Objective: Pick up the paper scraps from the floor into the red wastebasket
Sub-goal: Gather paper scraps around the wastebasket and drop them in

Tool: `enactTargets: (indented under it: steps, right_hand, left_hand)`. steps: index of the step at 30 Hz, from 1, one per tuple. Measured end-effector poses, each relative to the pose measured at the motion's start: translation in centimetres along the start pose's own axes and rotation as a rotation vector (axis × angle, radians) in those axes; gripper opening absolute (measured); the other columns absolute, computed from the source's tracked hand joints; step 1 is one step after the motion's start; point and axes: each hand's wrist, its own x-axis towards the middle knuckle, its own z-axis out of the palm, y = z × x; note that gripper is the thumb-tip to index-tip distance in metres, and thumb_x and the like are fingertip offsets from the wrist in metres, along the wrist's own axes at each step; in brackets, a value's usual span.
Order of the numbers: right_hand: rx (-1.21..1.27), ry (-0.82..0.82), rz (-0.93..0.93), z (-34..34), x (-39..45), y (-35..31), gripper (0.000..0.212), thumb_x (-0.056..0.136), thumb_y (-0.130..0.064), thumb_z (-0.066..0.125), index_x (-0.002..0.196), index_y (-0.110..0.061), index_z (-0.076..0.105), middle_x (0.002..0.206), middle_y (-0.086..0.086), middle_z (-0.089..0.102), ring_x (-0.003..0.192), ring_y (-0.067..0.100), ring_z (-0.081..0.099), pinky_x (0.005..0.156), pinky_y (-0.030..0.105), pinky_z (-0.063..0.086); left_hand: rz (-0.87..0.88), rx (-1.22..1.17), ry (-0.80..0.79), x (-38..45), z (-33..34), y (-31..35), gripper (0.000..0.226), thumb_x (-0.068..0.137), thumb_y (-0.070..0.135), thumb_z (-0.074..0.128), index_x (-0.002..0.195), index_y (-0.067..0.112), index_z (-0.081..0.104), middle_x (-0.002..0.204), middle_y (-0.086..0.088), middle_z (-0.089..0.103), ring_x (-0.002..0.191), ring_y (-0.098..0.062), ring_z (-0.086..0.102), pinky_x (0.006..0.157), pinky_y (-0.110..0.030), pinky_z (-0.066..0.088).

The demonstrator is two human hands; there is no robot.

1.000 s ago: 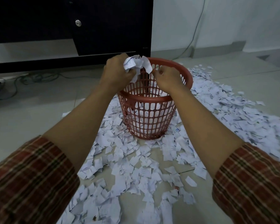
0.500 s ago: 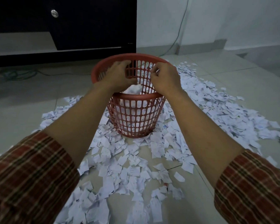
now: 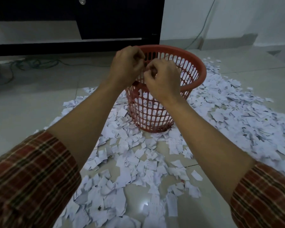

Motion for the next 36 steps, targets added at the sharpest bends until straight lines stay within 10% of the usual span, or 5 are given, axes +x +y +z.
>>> enactTargets:
  steps: [6, 10, 14, 21, 36]
  right_hand:
    - [0.111, 0.047, -0.305, 2.7, -6.1, -3.2, 0.005, 0.077, -0.015, 0.062, 0.074, -0.010, 0.063, 0.072, 0.002, 0.056, 0.074, 0.020, 0.047, 0.065, 0.034, 0.033]
    - [0.137, -0.217, -0.381, 5.5, -11.8, -3.2, 0.007, 0.077, -0.015, 0.062, 0.077, -0.008, 0.064, 0.074, 0.008, 0.055, 0.074, 0.026, 0.049, 0.064, 0.041, 0.041]
    - [0.146, -0.592, -0.406, 7.4, -18.5, -4.1, 0.014, 0.080, -0.020, 0.063, 0.089, -0.010, 0.067, 0.084, 0.011, 0.057, 0.080, 0.030, 0.051, 0.063, 0.043, 0.045]
    - [0.155, -1.048, -0.501, 7.9, -29.2, -6.3, 0.072, 0.086, -0.066, 0.048, 0.148, -0.036, 0.030, 0.158, 0.011, 0.023, 0.143, 0.034, 0.022, 0.114, 0.051, 0.019]
    - [-0.195, -1.031, -0.524, 10.5, -30.2, -2.0, 0.056, 0.099, -0.060, 0.022, 0.151, -0.043, 0.013, 0.162, 0.004, 0.003, 0.147, 0.036, -0.007, 0.111, 0.069, 0.002]
  left_hand:
    - [-0.016, -0.033, 0.072, -4.1, -2.4, -2.2, 0.010, 0.086, 0.014, 0.053, 0.087, 0.006, 0.060, 0.077, 0.003, 0.061, 0.064, -0.011, 0.056, 0.060, -0.029, 0.048]
    - [-0.122, 0.071, -0.036, -7.9, -3.7, -4.0, 0.009, 0.089, 0.018, 0.054, 0.091, 0.011, 0.060, 0.079, 0.006, 0.059, 0.061, 0.000, 0.049, 0.059, -0.007, 0.037]
    - [-0.201, 0.170, -0.198, -12.0, -4.4, -6.4, 0.008, 0.088, 0.019, 0.057, 0.093, 0.015, 0.061, 0.086, 0.003, 0.062, 0.070, -0.010, 0.053, 0.068, -0.029, 0.049]
    - [-0.367, 0.290, -0.392, -19.1, -7.1, -10.0, 0.009, 0.086, 0.017, 0.059, 0.093, 0.013, 0.062, 0.094, -0.007, 0.061, 0.078, -0.022, 0.054, 0.069, -0.030, 0.043]
    - [-0.578, 0.408, -0.614, -26.4, -8.0, -11.1, 0.027, 0.089, 0.026, 0.060, 0.113, 0.014, 0.057, 0.117, -0.013, 0.052, 0.107, -0.033, 0.053, 0.089, -0.044, 0.047]
